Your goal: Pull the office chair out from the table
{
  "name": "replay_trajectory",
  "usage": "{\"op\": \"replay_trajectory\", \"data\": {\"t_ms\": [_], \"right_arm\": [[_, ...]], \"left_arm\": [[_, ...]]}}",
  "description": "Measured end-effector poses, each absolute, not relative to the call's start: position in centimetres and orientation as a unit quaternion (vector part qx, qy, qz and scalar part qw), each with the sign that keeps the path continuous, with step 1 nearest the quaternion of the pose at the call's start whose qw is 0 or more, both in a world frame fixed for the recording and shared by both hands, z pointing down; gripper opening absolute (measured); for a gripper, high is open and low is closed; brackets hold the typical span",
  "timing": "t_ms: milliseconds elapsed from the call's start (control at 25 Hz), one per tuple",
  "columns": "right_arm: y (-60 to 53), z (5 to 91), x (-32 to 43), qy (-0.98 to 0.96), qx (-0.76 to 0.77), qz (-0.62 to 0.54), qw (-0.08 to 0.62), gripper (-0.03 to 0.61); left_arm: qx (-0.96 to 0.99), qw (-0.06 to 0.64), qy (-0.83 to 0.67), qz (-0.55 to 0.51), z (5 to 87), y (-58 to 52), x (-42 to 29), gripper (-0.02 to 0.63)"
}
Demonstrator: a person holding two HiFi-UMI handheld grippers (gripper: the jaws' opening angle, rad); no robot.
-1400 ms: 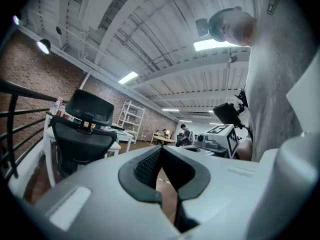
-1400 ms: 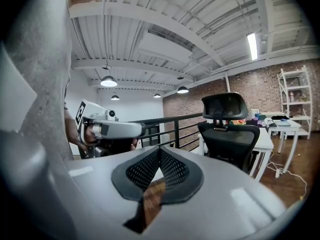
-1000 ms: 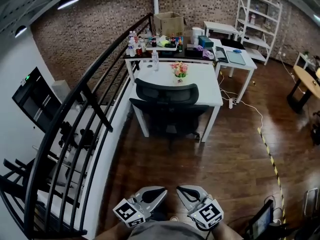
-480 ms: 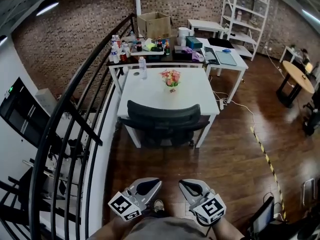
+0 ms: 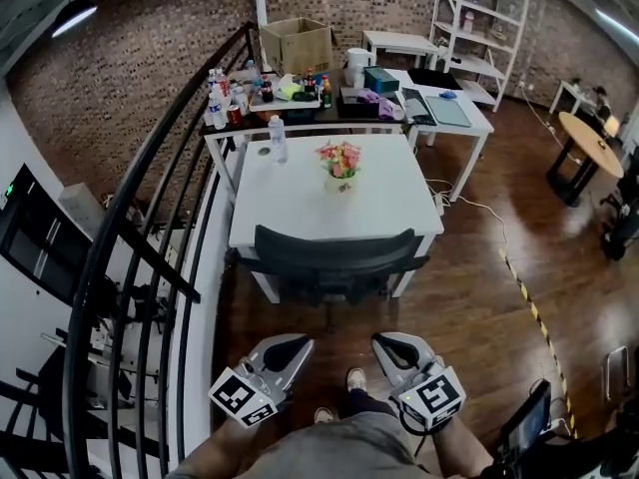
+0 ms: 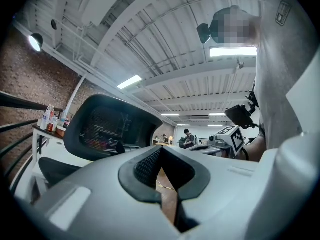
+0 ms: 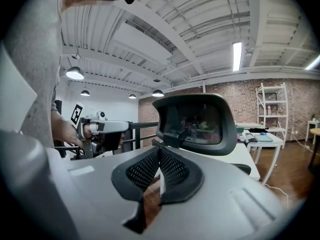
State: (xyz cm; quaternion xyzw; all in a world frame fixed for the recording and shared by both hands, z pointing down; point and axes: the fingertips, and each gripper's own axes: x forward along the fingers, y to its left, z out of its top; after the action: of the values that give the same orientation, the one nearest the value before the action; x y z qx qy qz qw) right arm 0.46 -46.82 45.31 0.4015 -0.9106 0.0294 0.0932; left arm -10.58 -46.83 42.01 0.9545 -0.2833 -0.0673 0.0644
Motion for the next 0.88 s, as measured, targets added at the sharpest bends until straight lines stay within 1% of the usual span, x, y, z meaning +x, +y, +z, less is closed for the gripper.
{"op": "replay_trajectory", "data": {"t_ms": [320,520,560,600,640,720,800,880], "right_arm": [[-54.1,44.0,3.4,-0.91,0.404,0.007,0.093,0.008],[-58.9,43.7,7.5,-0.894,0.438,-0.003,0.098,0.008],[-59.8,43.6,8.5,-0.89,0.445,-0.002,0.098,0.013],[-60.5,43.6,9.3,-0.888,0.45,-0.001,0.098,0.029],[-61.1,43.6,9.9,-0.888,0.45,-0.001,0.101,0.093],[-62.1,44.0,10.4,-0.893,0.435,0.0,0.112,0.177],[-62.9,44.6,10.3,-0.902,0.413,0.002,0.126,0.259],[-63.7,45.1,9.9,-0.91,0.391,0.004,0.135,0.319]], "left_arm": [[0.938,0.044,-0.338,-0.061,41.4,-54.3,-12.3,0.0],[0.916,0.02,-0.399,-0.044,41.2,-59.6,-16.1,0.0],[0.911,0.015,-0.411,-0.037,41.3,-60.5,-17.0,0.012],[0.906,0.01,-0.421,-0.032,41.4,-61.4,-17.9,0.031],[0.903,0.007,-0.429,-0.027,41.4,-62.3,-18.6,0.057],[0.901,0.013,-0.433,-0.026,41.7,-63.8,-19.9,0.138],[0.906,0.03,-0.42,-0.036,42.1,-65.1,-20.8,0.242],[0.917,0.039,-0.394,-0.037,42.5,-66.2,-20.9,0.304]]}}
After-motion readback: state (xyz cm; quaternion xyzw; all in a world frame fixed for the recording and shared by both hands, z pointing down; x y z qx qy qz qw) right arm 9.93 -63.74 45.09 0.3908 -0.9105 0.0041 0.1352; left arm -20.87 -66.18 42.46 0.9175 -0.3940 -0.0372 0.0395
